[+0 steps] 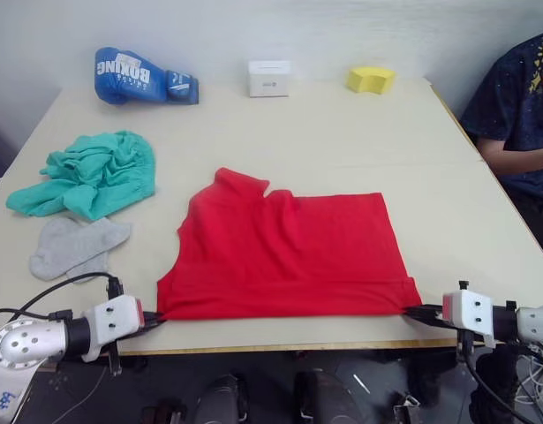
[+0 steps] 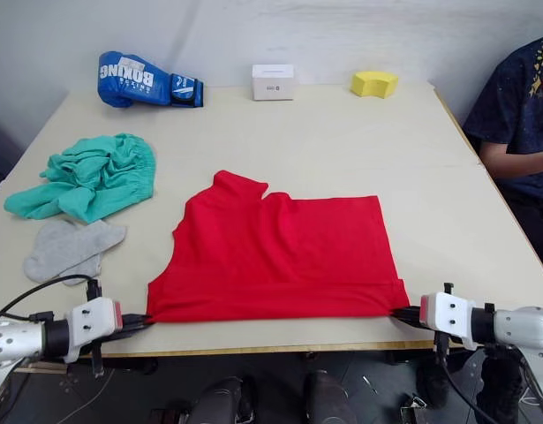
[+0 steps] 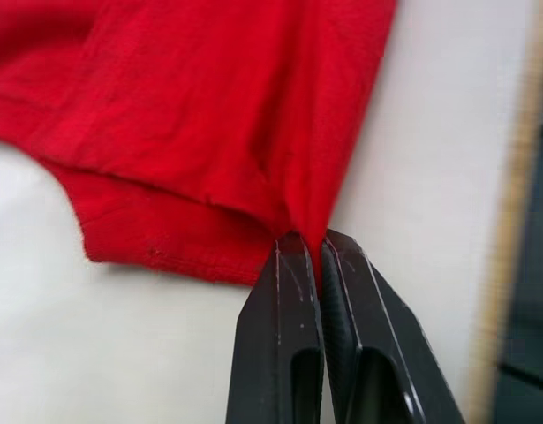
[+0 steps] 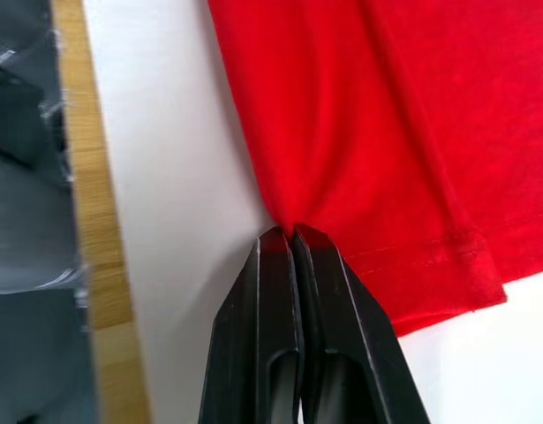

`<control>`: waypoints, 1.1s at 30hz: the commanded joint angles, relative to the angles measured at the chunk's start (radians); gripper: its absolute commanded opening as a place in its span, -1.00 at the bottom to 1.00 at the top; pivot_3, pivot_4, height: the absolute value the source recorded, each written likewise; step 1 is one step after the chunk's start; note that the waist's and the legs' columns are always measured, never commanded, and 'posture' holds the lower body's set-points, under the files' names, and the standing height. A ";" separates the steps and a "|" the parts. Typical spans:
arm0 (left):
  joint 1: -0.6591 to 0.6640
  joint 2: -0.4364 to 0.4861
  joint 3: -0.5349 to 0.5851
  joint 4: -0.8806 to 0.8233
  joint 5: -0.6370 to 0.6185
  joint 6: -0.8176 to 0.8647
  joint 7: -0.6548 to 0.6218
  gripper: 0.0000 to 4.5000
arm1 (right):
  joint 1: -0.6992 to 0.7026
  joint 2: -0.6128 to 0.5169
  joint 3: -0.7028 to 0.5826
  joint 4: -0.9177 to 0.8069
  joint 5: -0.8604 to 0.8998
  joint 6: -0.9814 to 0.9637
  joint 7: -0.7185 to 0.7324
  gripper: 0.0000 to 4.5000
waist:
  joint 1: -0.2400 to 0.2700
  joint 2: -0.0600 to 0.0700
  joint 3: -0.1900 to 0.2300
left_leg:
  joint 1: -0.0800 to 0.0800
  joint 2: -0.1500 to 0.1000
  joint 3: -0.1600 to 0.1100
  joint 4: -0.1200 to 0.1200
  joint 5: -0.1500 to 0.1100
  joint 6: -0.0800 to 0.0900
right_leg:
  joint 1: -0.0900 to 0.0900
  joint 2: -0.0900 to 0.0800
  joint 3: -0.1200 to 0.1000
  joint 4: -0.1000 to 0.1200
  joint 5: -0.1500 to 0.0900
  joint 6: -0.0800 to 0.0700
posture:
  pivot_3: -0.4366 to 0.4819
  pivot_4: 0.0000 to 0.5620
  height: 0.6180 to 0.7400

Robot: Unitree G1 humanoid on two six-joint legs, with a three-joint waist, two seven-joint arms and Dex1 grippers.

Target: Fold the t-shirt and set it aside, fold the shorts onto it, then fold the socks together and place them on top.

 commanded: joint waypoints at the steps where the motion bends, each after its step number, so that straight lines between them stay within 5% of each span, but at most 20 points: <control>1: 0.084 -0.008 0.050 -0.013 0.002 0.036 -0.002 -0.99 | 0.059 -0.010 -0.017 -0.075 0.034 0.026 0.032 -1.00 | 0.000 0.000 0.000 | 0.000 0.000 0.000 0.000 -0.001 0.000 | 0.000 0.000 0.000 -0.001 0.000 0.000 | -0.05 -0.47 1.00; 21: 0.257 -0.061 0.171 -0.080 -0.021 0.017 -0.021 -0.99 | 0.214 -0.002 -0.082 -0.202 0.004 0.077 0.006 -1.00 | 0.001 -0.003 0.001 | -0.002 0.000 0.000 0.000 -0.007 -0.003 | 0.000 0.000 0.000 -0.006 -0.002 -0.002 | -0.05 -0.47 1.00; 23: 0.269 -0.062 0.183 -0.094 -0.037 0.028 -0.034 -0.77 | 0.211 0.012 -0.087 -0.217 0.037 0.130 -0.007 -1.00 | 0.000 -0.004 0.001 | -0.002 0.000 0.000 0.000 -0.007 -0.003 | 0.001 0.000 0.000 -0.007 -0.002 -0.002 | -0.05 -0.47 1.00; 27: 0.313 -0.057 0.236 -0.113 -0.058 0.033 -0.071 -0.28 | 0.261 -0.019 -0.100 -0.284 0.082 0.224 0.032 -0.60 | 0.000 -0.006 0.002 | -0.002 0.000 0.000 0.001 -0.007 -0.002 | 0.001 0.000 0.000 -0.007 -0.002 -0.002 | -0.05 -0.47 1.00; 33: 0.349 -0.052 0.421 -0.062 -0.145 0.080 -0.141 0.39 | 0.250 -0.067 -0.180 -0.319 0.149 0.332 0.082 0.31 | 0.001 -0.010 0.005 | -0.003 0.000 0.000 0.001 -0.008 -0.002 | 0.001 0.000 -0.001 -0.008 -0.004 -0.005 | -0.05 -0.47 1.00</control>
